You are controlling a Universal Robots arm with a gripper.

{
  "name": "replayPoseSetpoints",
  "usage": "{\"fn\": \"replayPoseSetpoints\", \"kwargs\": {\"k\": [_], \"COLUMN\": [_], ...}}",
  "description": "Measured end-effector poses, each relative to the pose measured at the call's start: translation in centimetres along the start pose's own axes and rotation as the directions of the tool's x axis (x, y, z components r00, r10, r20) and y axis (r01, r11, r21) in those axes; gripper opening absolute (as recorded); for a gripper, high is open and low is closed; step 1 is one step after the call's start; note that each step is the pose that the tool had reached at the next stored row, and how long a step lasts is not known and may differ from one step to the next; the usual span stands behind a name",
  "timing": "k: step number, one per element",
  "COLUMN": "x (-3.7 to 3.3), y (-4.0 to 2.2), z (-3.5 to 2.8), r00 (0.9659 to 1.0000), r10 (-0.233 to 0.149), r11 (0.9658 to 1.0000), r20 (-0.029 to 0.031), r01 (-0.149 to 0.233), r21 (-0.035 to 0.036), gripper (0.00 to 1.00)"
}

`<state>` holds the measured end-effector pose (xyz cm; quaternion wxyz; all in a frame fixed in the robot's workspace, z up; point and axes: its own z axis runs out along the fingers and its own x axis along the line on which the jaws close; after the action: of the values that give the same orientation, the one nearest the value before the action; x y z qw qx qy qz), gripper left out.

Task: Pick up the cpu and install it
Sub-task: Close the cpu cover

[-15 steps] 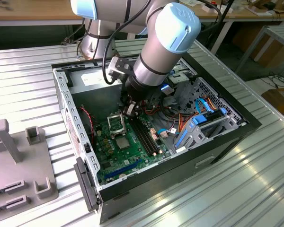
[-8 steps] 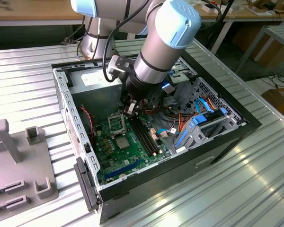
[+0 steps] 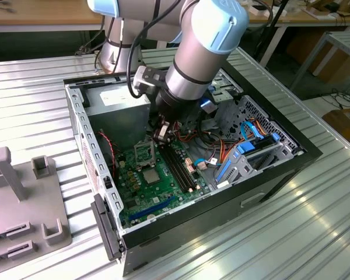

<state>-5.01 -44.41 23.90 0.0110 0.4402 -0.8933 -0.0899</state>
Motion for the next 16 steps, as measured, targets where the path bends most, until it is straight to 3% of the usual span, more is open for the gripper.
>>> {"fn": "replayPoseSetpoints", "kwargs": {"k": [9, 12, 13, 16], "x": [-0.02, 0.03, 0.35, 0.47], "y": [0.06, 0.12, -0.12, -0.21], "z": [-0.36, -1.08, -1.13, -1.16], "r00": [1.0, 0.9988, 0.9973, 0.9968], "r10": [-0.001, -0.049, -0.071, -0.078], "r11": [1.0, 0.9988, 0.9974, 0.997], "r20": [-0.0024, -0.0108, -0.0146, -0.0157], "r01": [0.001, 0.049, 0.071, 0.078], "r21": [0.0017, -0.0014, -0.003, -0.0034], "gripper": [0.11, 0.11, 0.11, 0.11]}}
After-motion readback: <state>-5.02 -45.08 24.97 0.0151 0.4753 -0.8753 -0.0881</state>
